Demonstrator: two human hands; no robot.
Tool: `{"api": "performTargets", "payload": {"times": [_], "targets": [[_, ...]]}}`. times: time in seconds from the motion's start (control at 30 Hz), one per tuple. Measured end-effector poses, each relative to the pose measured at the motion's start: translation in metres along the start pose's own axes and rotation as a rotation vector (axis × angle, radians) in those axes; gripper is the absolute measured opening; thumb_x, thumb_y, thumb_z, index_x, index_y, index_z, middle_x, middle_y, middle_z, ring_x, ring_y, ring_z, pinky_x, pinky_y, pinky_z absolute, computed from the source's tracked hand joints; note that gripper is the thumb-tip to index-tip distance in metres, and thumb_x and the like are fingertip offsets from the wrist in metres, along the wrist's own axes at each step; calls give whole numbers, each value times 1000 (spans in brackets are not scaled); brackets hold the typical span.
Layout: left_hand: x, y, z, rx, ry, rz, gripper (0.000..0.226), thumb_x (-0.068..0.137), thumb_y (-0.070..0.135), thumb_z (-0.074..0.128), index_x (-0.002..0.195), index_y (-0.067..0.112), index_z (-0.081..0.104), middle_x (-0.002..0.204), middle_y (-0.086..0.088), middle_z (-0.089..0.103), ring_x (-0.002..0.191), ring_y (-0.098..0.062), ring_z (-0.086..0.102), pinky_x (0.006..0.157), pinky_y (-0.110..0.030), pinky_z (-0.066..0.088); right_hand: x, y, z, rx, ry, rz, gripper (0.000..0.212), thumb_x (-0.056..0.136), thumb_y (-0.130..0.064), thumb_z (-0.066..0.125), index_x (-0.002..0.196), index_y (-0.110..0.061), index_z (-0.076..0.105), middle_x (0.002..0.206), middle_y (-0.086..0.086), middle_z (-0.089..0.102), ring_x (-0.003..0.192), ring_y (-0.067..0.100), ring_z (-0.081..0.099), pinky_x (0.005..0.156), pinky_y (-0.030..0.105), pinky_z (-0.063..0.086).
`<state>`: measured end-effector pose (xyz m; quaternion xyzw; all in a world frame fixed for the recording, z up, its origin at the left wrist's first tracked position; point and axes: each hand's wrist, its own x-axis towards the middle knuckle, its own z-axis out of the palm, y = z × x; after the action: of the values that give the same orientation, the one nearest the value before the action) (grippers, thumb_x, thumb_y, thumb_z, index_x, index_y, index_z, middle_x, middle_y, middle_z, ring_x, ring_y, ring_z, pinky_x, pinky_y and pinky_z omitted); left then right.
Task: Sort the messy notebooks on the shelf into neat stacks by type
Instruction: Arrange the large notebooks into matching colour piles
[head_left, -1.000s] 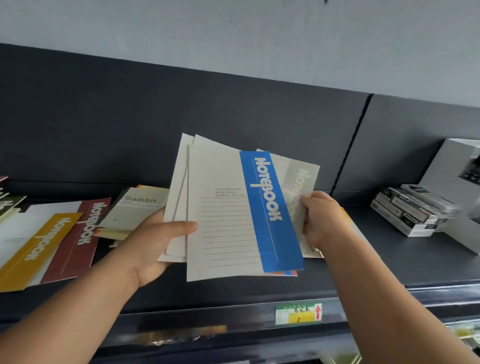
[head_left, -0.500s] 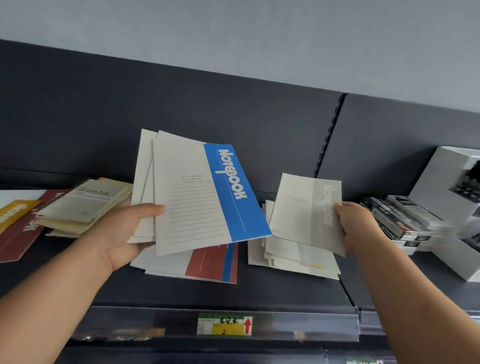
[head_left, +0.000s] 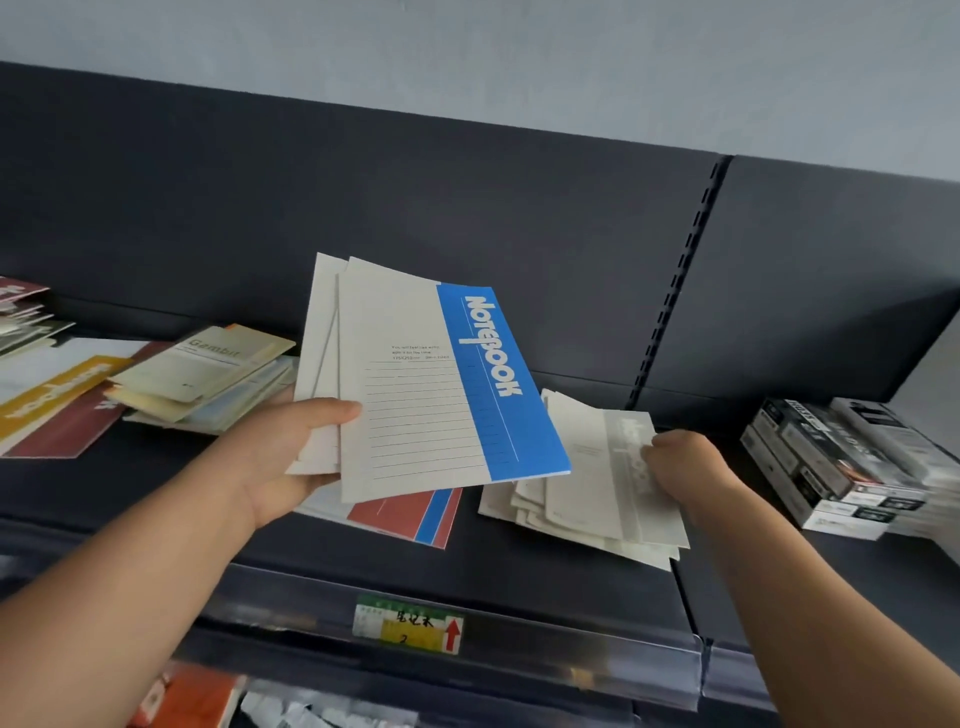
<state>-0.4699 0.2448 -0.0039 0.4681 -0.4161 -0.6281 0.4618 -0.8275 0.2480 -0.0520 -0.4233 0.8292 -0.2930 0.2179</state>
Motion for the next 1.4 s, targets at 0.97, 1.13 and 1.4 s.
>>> {"api": "performTargets", "payload": {"times": [0.97,1.13,1.4], "targets": [[24,27,-109,46,59,25,25,94,12,58,117,21,63,109,-8,71,101,-29,65,76,-41,54,-100,-123,113,522,-187,-32,16,92,-24,65,105,-15,59,96,3,72,83,20,70,67,33,56],[28,34,-143,44,155,65,27,94,7,57,110,28,64,108,-5,69,97,-25,64,71,-38,52,-100,-125,133,342,-138,-29,14,93,-22,64,95,-17,51,99,3,68,79,13,66,54,21,47],[34,35,-176,14,176,43,25,94,7,57,108,26,63,108,-6,69,97,-25,64,71,-39,52,-99,-128,149,130,-37,-30,38,93,-18,62,123,-17,39,117,4,60,100,18,63,53,21,46]]}}
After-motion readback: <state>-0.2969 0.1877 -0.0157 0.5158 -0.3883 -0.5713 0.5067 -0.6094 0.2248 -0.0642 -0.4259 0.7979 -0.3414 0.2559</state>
